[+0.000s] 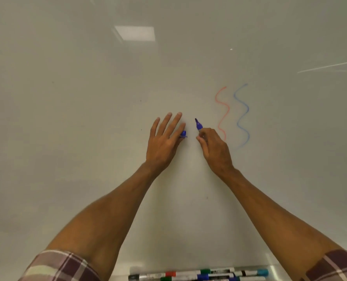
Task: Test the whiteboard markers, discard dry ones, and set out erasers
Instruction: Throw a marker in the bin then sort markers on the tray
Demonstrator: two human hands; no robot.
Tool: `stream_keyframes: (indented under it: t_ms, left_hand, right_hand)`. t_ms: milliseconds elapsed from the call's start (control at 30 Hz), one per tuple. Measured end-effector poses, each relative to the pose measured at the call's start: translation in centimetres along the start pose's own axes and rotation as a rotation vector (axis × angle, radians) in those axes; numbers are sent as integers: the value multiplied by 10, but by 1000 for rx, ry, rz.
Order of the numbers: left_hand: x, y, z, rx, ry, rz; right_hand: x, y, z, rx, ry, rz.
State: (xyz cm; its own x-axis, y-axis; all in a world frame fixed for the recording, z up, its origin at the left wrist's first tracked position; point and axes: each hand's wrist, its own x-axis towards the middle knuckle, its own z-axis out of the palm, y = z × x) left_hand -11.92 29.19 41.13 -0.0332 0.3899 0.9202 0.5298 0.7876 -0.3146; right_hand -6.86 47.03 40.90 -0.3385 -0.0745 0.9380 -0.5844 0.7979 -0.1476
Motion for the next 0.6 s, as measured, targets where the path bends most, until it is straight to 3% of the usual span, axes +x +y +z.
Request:
stream_keyframes:
  t_ms: [133,233,400,600]
  left_hand:
    - [50,-19,2,-12,57,-87]
    - [63,-31,7,-11,72,-100]
    - [61,-41,17,44,108,-35]
    - [61,-40,19,53,109,-33]
  right_hand:
    - [38,3,-8,147,104,-41]
    - [55,3,-10,208,74,-96]
    - [71,12,-9,31,148,-177]
    - [78,7,-6,112,371,-44]
